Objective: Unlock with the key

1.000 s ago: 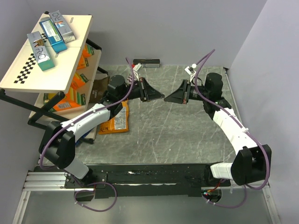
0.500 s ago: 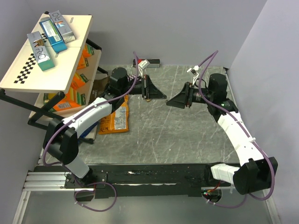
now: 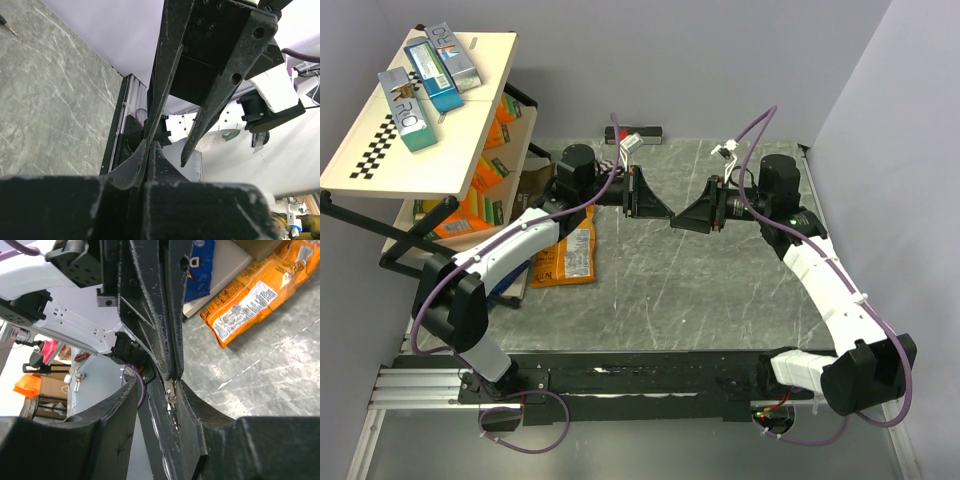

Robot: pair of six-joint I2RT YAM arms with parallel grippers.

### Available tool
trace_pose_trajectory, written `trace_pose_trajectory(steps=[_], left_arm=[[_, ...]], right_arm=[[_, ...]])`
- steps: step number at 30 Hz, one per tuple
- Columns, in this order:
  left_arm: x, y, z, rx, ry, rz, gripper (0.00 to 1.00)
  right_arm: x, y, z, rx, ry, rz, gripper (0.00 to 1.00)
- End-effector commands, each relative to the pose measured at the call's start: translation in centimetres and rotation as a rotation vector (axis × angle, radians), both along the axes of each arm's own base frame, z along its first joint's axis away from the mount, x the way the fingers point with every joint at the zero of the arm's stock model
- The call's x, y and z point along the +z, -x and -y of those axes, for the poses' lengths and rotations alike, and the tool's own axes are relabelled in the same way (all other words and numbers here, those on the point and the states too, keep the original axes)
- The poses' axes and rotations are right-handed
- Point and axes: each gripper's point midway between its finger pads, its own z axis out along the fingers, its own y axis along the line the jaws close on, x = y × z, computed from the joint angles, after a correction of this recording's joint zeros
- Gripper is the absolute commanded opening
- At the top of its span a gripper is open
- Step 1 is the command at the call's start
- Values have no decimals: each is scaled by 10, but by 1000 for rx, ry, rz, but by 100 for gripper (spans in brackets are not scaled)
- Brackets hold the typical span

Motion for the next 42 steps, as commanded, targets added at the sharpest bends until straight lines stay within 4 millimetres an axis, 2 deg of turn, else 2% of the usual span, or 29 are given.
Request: trace_pose_trajectory(steps=[1,16,22,25,28,31,32,34,35,37,38,41,42], left_arm=[[21,2,-2,-8,32,85,1],[21,3,-3,1,35,87,1],[22,4,-3,-2,37,88,1],[23,4,-4,-5,41,92,1],[21,4,-4,-9,41,84,1],[20,1,-5,2,43,84,1],[20,0,-5,8,45,86,9],[19,-8,-8,31,44,91,32],[21,-14,-9,61,45,97,62],[22,-29,-15,115,44,114,82],[22,-37,-18,149,44,121,84],[14,-80,-31,331,-2,135,87],[-9,-90,-36,383,-94,65,87]], right_arm=[[11,-1,-3,1,12,54,42],[2,1,-13,22,34,40,38],[-1,-1,-12,10,39,29,27],[-5,-1,-12,9,35,18,12],[-7,1,-13,17,24,8,2],[-8,1,-12,11,17,9,0],[-11,-1,-10,1,19,0,0],[-13,-3,-7,-17,17,-5,0],[-18,-6,-4,-36,20,-18,0],[-21,-8,-1,-50,22,-30,0],[-26,-9,1,-63,28,-39,0],[-35,-13,8,-98,51,-57,0],[-37,-17,12,-129,62,-58,0]])
